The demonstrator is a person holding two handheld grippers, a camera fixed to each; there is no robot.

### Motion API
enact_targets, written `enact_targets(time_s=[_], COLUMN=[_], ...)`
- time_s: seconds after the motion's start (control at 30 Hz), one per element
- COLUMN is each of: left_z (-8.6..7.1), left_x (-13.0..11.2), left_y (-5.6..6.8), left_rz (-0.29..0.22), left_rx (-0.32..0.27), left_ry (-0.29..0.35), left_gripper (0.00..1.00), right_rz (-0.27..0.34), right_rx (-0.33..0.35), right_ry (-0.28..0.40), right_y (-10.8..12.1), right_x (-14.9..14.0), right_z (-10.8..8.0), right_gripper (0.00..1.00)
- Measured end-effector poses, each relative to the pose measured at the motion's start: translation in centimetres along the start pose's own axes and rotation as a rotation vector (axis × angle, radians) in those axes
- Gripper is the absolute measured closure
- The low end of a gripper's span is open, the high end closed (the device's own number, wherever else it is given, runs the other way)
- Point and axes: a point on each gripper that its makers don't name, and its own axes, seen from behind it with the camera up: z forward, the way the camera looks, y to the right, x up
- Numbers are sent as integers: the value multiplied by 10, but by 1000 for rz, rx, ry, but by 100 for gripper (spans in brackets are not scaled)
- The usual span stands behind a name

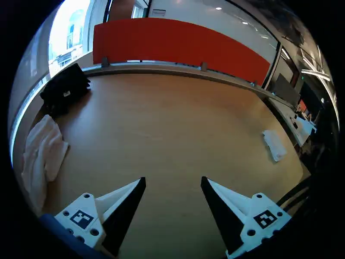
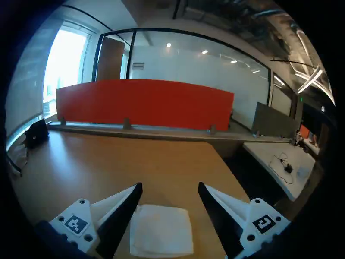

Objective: Fold towel

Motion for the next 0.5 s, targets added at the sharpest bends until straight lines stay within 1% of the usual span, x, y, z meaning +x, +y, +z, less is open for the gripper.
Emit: enact_targets(time_s=[0.1, 0.2, 0.37, 0.5], left_z=[0, -2, -10, -24], left_x=[10, 25, 58, 94], left_y=[-4, -11, -26, -36], left_rz=[-1, -8, -23, -12], left_rx=[12, 35, 85, 114], left_ry=[35, 91, 217, 353], left_gripper=[5, 5, 5, 5], right_rz=[13, 20, 21, 13], right_rx=[11, 21, 49, 65], right_ry=[31, 71, 154, 193], right_y=[-7, -15, -34, -47], right_x=[10, 24, 53, 68], right_z=[1, 1, -4, -7], right_gripper=[0, 0, 0, 0])
